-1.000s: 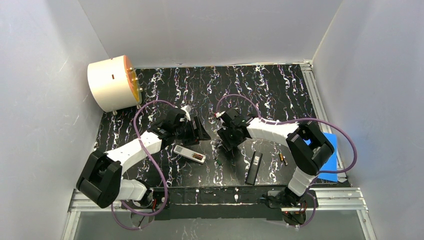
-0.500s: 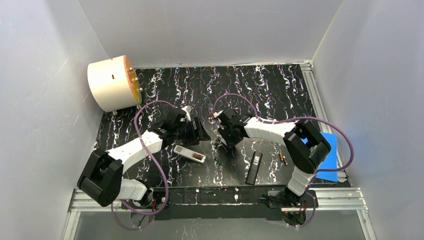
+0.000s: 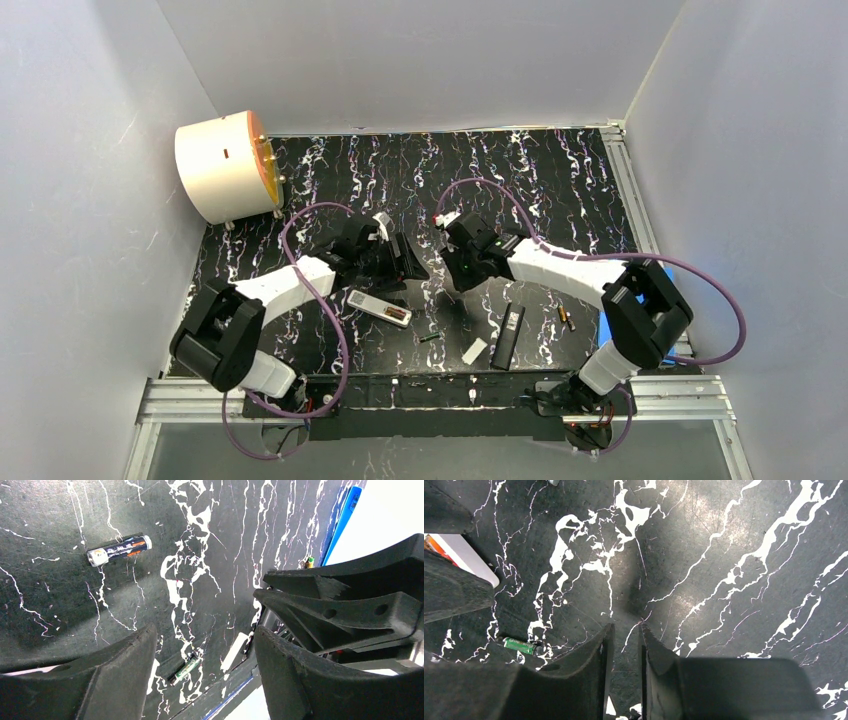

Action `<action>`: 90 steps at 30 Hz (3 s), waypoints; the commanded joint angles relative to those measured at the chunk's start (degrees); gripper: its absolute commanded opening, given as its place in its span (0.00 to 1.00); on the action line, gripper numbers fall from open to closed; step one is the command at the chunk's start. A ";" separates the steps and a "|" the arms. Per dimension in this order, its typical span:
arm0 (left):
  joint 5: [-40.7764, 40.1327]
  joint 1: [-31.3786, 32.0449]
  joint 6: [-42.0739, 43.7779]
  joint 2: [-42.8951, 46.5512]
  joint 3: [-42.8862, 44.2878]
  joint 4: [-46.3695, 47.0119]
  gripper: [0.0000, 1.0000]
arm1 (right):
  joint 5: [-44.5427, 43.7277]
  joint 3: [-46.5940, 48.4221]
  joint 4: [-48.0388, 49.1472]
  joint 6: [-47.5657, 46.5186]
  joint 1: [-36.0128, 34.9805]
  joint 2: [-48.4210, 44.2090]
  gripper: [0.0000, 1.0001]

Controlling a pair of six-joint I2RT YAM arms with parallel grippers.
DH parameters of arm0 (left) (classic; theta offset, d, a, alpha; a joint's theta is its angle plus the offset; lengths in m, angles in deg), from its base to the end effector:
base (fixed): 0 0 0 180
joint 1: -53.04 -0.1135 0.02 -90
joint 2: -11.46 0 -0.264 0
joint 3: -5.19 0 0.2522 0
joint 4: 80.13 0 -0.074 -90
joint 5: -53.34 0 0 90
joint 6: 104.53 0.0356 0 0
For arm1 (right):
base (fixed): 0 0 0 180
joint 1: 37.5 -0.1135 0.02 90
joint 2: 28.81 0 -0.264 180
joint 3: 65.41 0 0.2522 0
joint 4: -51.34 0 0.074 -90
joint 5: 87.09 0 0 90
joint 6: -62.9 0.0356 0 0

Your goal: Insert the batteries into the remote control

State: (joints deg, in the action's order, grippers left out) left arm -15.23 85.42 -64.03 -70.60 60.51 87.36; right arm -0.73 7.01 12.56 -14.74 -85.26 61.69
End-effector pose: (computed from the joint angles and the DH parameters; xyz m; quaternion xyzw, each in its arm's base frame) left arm 0.2394 -0.1672 0.1937 -0.0534 0.8897 -0.4028 0.2080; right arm 0.2181 0.2368 0.2075 -0.2826 0.9154 0.1164 0.2620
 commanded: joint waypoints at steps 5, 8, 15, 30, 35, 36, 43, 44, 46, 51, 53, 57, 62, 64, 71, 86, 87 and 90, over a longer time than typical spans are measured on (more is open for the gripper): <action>-1.70 0.05 0.67 3.30 0.97 -0.87 0.69 | -4.72 -3.12 -7.46 11.40 -1.16 -5.36 0.57; -2.39 0.05 1.16 5.17 0.12 -0.39 0.69 | -6.76 -4.77 -10.94 17.97 -3.48 -8.15 0.62; -5.11 0.05 3.42 10.05 -0.59 -3.02 0.68 | -9.43 -4.23 -18.64 32.80 -7.81 -9.46 0.63; -17.67 0.05 5.55 33.95 -4.79 -21.41 0.98 | -17.49 -4.43 -22.55 72.88 -14.61 -7.18 0.56; -16.00 0.06 6.68 34.09 -4.04 -24.74 0.98 | -18.19 -4.65 -27.65 78.19 -15.07 -6.04 0.56; -15.29 0.05 6.70 34.43 -4.53 -23.87 0.99 | -18.24 -5.06 -27.93 78.65 -15.08 -6.50 0.56; -13.04 0.05 4.01 34.09 -8.16 -19.07 0.98 | -14.69 -10.12 -23.68 78.92 -15.16 -8.02 0.55; -12.83 0.09 3.97 34.01 -8.35 -18.93 0.98 | -14.49 -10.35 -23.46 78.96 -15.16 -7.91 0.55; -12.66 0.10 3.98 34.06 -8.67 -18.71 0.98 | -14.48 -10.60 -23.58 79.29 -15.16 -7.85 0.55; -12.52 0.05 4.06 34.34 -9.47 -18.18 0.98 | -14.15 -12.36 -20.14 79.28 -15.01 -8.39 0.55; -12.40 0.05 4.10 34.18 -9.41 -18.30 0.98 | -13.75 -12.34 -19.66 79.20 -14.94 -7.77 0.55; -12.20 0.05 4.34 33.85 -9.42 -18.38 0.98 | -13.00 -11.78 -19.52 79.18 -14.68 -6.25 0.54; -11.93 0.08 5.37 34.34 -9.39 -18.70 0.98 | -12.31 -10.78 -21.25 79.18 -14.29 -4.50 0.46; -12.07 0.05 5.46 34.87 -9.75 -18.59 0.98 | -12.17 -10.60 -21.91 79.16 -14.20 -4.08 0.45; -11.11 0.05 5.21 36.01 -11.44 -17.31 0.98 | -13.97 -9.43 -24.52 78.35 -13.73 -2.22 0.47; -10.45 0.05 4.64 37.56 -12.91 -17.27 0.98 | -15.23 -8.17 -26.21 74.38 -11.19 0.29 0.45; -10.51 0.09 4.55 37.54 -12.91 -17.31 0.98 | -14.99 -8.20 -25.84 74.03 -11.17 0.29 0.43; -10.40 0.05 4.41 37.42 -13.12 -17.12 0.98 | -13.98 -8.31 -24.72 72.89 -11.15 0.52 0.41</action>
State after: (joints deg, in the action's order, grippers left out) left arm -26.29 85.42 -59.61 -33.99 48.33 70.32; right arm -13.63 -0.42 -10.71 59.44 -96.72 60.92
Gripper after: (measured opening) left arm 0.978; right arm 0.414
